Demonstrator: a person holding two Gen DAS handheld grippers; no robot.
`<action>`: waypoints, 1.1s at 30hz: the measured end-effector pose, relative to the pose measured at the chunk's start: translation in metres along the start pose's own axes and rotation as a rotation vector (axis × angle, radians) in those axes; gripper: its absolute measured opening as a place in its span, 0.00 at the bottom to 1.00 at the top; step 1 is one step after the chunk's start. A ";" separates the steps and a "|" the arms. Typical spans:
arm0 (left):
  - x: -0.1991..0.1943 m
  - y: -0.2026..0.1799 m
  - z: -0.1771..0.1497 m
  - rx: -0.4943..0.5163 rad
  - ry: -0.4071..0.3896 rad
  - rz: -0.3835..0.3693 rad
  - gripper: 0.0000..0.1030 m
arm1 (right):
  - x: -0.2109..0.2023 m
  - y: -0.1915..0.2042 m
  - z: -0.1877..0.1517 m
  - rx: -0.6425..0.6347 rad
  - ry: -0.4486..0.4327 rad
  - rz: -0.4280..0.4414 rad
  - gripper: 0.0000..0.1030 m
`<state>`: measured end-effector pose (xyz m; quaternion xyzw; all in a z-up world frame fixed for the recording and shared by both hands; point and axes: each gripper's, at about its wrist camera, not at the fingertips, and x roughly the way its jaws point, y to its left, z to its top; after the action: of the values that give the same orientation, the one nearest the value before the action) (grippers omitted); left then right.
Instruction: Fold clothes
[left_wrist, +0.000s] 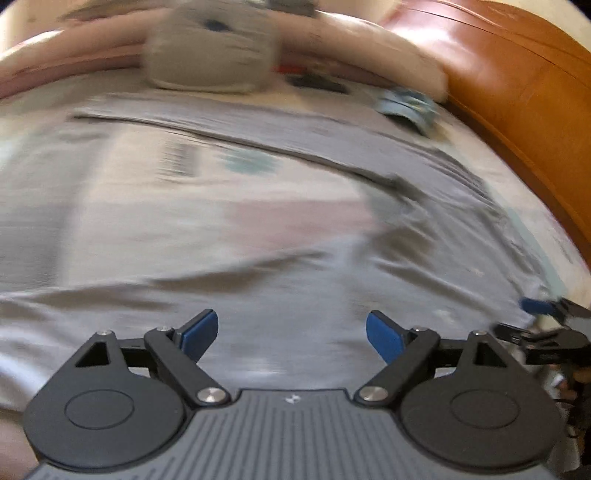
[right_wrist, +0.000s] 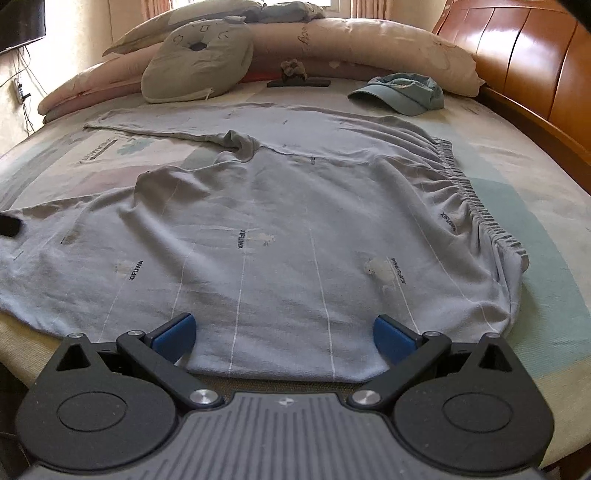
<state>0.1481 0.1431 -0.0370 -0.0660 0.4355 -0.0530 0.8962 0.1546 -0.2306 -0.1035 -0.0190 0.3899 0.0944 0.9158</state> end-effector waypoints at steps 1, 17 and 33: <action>-0.010 0.017 0.004 -0.008 0.005 0.034 0.85 | 0.000 0.001 0.000 0.001 0.004 -0.004 1.00; -0.026 0.208 -0.057 -0.364 -0.018 0.043 0.86 | 0.005 0.018 0.017 0.090 0.117 -0.115 1.00; -0.041 0.216 -0.082 -0.307 -0.024 0.042 0.86 | -0.002 0.079 0.050 0.117 0.110 0.081 1.00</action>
<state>0.0665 0.3564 -0.0911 -0.1936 0.4288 0.0336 0.8818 0.1740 -0.1485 -0.0643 0.0452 0.4451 0.1073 0.8879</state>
